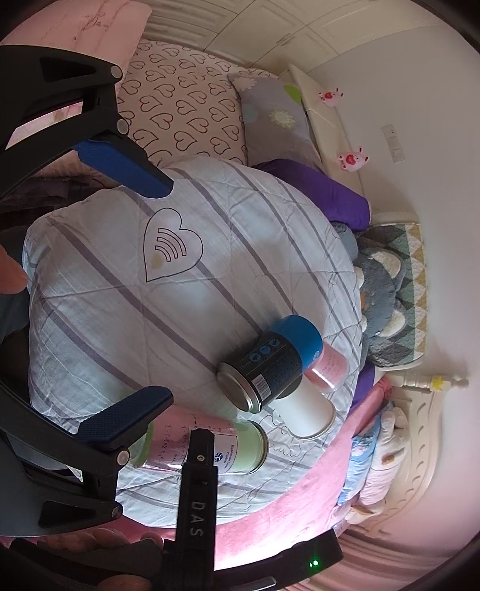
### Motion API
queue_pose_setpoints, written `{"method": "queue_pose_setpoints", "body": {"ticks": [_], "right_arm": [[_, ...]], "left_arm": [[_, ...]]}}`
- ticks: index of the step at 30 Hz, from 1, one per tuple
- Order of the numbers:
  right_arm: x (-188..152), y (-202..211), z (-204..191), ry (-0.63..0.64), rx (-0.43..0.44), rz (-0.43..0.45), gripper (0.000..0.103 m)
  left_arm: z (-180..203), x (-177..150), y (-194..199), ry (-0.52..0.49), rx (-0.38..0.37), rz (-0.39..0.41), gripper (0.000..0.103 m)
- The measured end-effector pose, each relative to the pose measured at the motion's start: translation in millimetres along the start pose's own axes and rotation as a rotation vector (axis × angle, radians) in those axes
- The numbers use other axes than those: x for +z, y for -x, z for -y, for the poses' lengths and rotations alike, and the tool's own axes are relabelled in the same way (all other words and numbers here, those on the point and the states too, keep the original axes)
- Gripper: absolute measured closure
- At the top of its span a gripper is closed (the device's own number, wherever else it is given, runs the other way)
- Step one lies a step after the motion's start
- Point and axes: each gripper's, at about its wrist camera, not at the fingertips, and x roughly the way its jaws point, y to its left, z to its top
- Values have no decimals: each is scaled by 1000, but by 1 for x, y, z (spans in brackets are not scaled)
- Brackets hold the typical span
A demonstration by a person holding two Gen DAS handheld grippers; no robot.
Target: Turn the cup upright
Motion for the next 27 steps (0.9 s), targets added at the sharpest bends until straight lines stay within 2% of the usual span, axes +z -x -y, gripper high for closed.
{"method": "queue_pose_setpoints", "body": {"ticks": [9, 14, 18, 19, 27], "right_arm": [[4, -21, -11, -105, -22, -86, 14], [9, -39, -27, -80, -60, -118, 14], [11, -54, -26, -107, -35, -147, 16], [12, -55, -25, -113, -12, -149, 24], [8, -53, -28, -36, -9, -127, 25]], "left_arm": [[-18, -1, 1, 26, -29, 15, 0], [-21, -2, 1, 33, -39, 16, 0], [-23, -2, 0, 35, -42, 13, 0], [-23, -2, 0, 35, -41, 12, 0], [-15, -2, -3, 29, -35, -1, 0]]}}
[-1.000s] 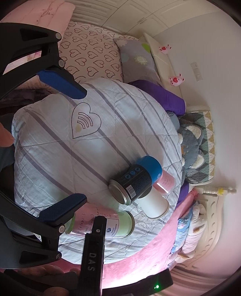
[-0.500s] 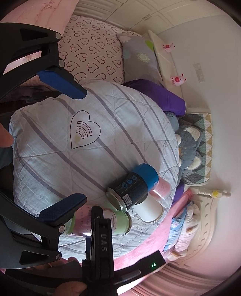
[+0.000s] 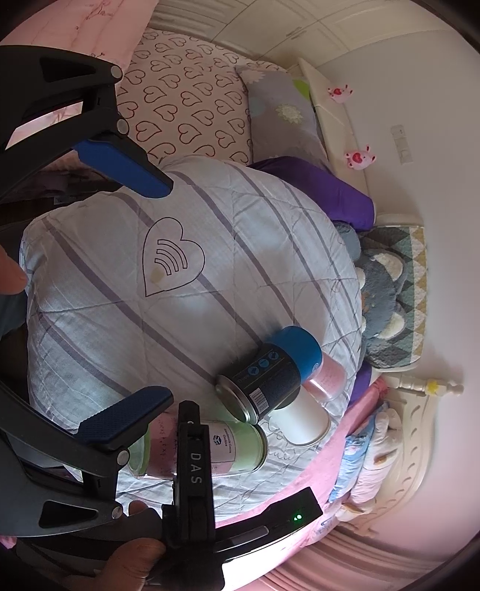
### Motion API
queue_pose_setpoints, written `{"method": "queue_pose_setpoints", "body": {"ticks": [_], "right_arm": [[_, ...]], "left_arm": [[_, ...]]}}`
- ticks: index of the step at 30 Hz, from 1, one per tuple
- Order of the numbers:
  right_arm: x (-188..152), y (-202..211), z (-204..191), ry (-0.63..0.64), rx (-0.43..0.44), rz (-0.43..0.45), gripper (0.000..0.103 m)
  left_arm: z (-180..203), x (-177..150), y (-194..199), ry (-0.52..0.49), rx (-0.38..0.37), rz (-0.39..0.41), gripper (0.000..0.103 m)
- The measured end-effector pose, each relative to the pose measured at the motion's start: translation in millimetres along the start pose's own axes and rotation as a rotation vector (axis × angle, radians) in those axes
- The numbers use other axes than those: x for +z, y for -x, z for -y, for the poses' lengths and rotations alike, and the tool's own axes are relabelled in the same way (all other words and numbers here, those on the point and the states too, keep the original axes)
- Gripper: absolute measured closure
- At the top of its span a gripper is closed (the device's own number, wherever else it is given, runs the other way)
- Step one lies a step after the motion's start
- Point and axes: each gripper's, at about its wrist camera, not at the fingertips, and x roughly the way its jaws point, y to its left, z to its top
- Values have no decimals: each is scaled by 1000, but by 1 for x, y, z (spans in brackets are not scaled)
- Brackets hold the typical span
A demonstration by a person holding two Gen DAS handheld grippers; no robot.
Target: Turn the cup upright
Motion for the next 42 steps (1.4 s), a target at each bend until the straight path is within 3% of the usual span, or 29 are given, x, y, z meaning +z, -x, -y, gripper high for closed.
{"method": "queue_pose_setpoints", "body": {"ticks": [13, 24, 26, 29, 39, 42], "right_arm": [[-31, 30, 19, 85, -18, 77, 26], [-46, 70, 20, 176, -12, 339, 27], [-46, 71, 23, 174, -3, 351, 28], [-44, 66, 28, 170, 4, 338, 29], [-5, 35, 27, 173, -41, 55, 24], [9, 27, 24, 178, -51, 21, 24]], "left_arm": [[12, 11, -12, 10, 6, -22, 0], [21, 37, -25, 22, 35, -13, 0], [22, 40, -25, 19, 46, -9, 0], [21, 42, -24, 20, 58, -7, 0], [22, 44, -30, 15, 69, -22, 0], [22, 44, -31, 18, 67, -24, 0]]}}
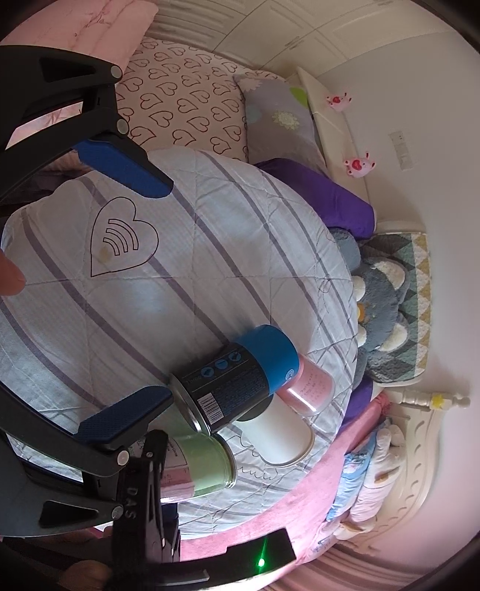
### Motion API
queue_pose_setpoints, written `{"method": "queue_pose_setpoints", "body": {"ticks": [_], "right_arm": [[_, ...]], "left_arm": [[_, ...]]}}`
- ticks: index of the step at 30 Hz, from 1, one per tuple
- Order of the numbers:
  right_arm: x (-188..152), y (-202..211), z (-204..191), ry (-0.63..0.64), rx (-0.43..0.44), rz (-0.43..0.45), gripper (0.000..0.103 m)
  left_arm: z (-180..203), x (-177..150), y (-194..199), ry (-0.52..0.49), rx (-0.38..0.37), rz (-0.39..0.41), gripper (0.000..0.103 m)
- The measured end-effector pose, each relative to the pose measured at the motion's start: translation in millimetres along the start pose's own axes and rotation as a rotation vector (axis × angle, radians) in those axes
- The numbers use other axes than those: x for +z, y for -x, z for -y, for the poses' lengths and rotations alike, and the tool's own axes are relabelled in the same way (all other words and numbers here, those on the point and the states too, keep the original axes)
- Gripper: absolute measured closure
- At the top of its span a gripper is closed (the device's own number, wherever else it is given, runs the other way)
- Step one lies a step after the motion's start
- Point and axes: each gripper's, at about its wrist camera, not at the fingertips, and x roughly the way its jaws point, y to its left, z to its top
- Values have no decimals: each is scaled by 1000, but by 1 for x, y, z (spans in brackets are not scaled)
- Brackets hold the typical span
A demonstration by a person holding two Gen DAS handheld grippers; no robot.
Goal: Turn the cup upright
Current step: 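Lift the cookie jar up from the quilt with the right tool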
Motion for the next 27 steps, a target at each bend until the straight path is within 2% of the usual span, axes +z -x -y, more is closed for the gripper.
{"method": "queue_pose_setpoints", "body": {"ticks": [3, 6, 14, 19, 20, 27], "right_arm": [[8, -12, -2, 10, -1, -36, 25], [10, -15, -3, 2, -7, -28, 27], [28, -14, 17, -92, 79, -92, 23], [30, -15, 13, -66, 39, -84, 26], [30, -15, 11, -56, 30, -75, 29], [17, -6, 3, -31, 6, 0, 30]], "left_arm": [[0, 0, 0, -1, 0, -1, 0], [1, 0, 0, 0, -1, -3, 0], [-1, 0, 1, 2, -3, 4, 0], [0, 0, 1, 0, -4, 2, 0], [0, 0, 0, -1, -5, 2, 0], [4, -1, 3, -8, -8, 2, 0]]}}
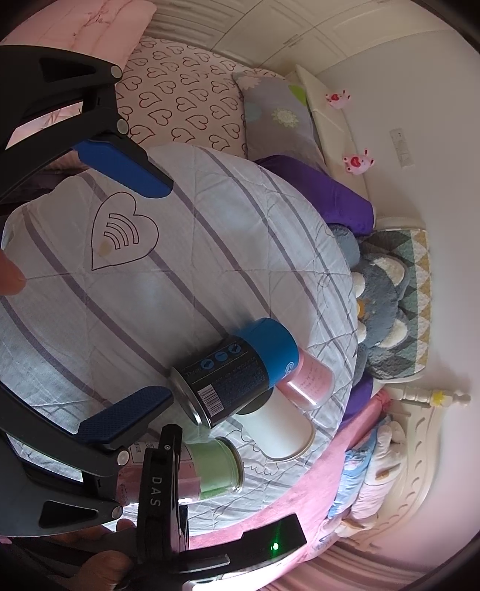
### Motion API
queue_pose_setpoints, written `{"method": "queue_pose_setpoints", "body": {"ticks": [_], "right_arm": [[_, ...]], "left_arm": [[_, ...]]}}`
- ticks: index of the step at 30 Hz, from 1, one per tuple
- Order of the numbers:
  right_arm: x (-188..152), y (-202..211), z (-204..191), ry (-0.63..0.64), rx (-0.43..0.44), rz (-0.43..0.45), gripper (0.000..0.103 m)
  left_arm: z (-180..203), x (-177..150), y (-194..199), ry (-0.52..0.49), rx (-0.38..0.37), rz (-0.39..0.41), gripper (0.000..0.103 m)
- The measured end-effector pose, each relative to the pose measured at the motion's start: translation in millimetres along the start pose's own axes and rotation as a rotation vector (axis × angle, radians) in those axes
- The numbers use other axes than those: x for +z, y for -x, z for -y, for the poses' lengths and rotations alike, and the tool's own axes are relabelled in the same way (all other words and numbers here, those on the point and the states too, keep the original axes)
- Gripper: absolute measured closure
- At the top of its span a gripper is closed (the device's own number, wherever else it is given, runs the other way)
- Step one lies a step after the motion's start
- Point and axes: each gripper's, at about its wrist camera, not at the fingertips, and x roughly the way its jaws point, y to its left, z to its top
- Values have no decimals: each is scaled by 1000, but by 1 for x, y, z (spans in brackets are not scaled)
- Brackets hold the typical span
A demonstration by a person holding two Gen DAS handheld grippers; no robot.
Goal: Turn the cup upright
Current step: 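Lift the cookie jar up from the quilt with the right tool, then rotate the held jar so its open rim points up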
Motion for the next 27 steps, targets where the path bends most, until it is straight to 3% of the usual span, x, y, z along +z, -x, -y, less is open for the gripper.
{"method": "queue_pose_setpoints", "body": {"ticks": [8, 14, 18, 21, 27], "right_arm": [[-41, 47, -6, 53, -3, 231, 30], [-71, 83, -16, 144, 31, 537, 29], [-84, 80, -36, 225, 21, 732, 29], [-94, 67, -40, 240, 15, 790, 29], [-108, 50, -37, 261, -10, 786, 29]], "left_arm": [[7, -2, 7, -12, 6, 7, 0], [4, -1, 16, 1, 26, 27, 0], [-3, -2, 20, 29, 40, 32, 0], [-6, -4, 21, 42, 56, 30, 0], [-3, -10, 22, 44, 66, 24, 0]]}}
